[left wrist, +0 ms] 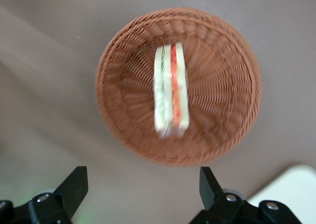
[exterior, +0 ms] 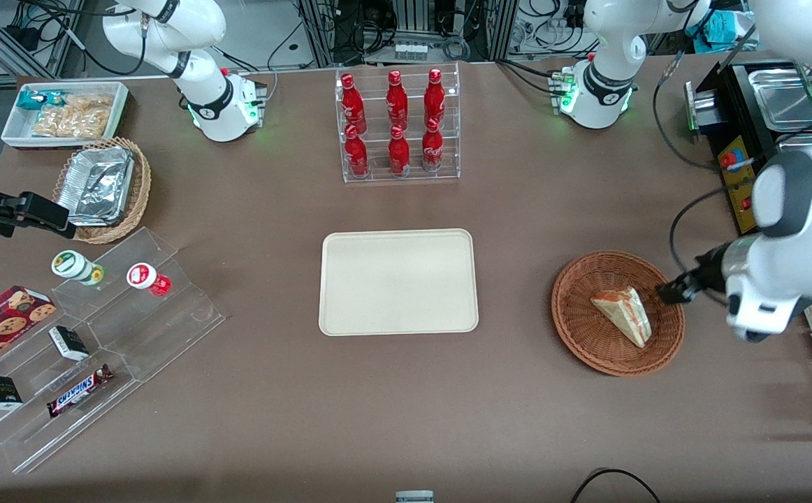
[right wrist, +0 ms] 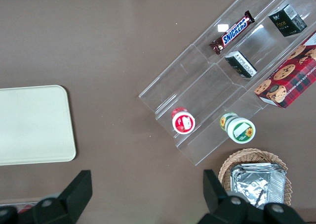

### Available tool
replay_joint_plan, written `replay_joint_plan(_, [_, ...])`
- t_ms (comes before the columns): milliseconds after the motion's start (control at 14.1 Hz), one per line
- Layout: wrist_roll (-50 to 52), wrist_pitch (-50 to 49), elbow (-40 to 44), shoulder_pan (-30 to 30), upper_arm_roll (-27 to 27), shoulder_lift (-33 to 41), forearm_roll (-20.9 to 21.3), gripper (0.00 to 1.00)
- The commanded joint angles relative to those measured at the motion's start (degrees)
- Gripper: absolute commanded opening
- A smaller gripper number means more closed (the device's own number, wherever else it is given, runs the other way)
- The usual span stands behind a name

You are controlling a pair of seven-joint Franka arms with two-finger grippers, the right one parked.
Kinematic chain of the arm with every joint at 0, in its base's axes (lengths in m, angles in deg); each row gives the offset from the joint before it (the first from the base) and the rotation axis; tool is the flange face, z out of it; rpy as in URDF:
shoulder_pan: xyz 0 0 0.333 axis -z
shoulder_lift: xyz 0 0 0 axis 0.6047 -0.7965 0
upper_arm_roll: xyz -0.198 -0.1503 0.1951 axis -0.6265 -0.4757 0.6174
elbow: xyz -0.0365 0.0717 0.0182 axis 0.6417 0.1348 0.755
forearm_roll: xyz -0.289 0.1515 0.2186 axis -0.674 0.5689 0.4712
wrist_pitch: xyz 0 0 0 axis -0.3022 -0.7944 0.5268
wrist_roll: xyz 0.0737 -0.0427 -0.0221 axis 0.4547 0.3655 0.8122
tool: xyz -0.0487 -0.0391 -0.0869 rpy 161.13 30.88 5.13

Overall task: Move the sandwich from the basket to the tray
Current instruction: 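Move the left gripper down over the wrapped sandwich in the wicker basket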

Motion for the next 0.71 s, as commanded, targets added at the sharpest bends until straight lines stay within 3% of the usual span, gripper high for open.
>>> replay_joint_plan(0, [9.9,5.1,0.8,1.1,-0.3,-5.7,4.1,1.00])
replay_joint_plan(142, [15.0,11.1,-2.1,2.4,-0.2,-7.2,4.6,1.00])
replay_joint_plan(425, [15.1,22.9,-12.9,2.4,-0.1,-5.8,4.7,1.00])
replay_joint_plan(637, [14.9,26.9,-16.0,2.1,0.0,-5.7,4.8,1.00])
